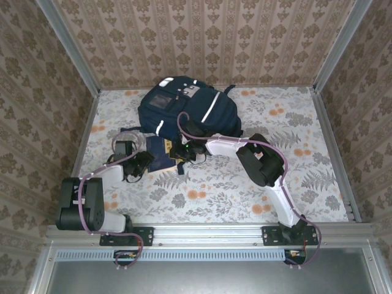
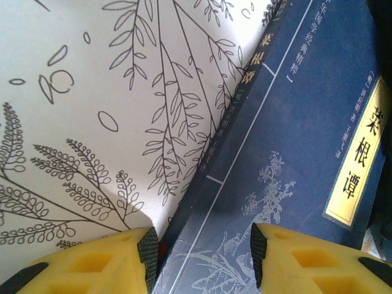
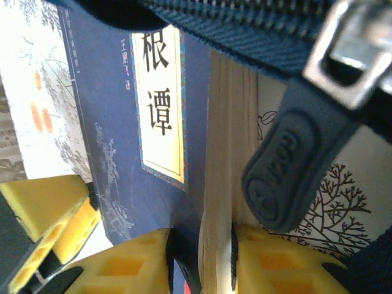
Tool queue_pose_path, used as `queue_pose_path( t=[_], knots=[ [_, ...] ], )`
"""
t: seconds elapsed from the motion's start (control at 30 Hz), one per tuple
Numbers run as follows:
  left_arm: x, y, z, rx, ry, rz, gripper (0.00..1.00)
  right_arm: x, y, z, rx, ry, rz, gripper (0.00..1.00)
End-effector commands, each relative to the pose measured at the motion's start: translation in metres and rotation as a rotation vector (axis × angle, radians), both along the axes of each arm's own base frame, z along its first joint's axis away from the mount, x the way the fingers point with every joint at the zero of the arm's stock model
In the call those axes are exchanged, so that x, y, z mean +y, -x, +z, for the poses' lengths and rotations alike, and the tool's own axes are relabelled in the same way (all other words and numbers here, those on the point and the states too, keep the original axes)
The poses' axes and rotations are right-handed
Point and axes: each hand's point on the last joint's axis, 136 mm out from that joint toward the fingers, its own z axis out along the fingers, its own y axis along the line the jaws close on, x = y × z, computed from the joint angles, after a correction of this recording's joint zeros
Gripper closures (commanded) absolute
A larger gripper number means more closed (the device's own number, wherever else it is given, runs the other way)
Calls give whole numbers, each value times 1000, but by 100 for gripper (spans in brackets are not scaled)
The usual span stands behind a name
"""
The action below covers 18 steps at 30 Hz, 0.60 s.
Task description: Pack the student bag
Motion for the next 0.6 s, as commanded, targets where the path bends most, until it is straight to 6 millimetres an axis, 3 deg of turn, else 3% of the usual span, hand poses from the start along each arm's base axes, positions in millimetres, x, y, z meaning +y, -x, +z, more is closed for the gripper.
queue_pose_path(
  t=[0.0, 0.23, 0.57],
  knots=[
    [-20, 10, -14, 22, 38, -68, 53, 29, 14, 29, 34, -162, 34, 71],
    [-20, 13, -10, 17, 20, -82, 53, 27, 18, 43, 8, -183, 33, 69],
    [-13, 16, 9, 0, -37, -95, 49, 19, 22, 25, 37, -120, 40, 94]
  ],
)
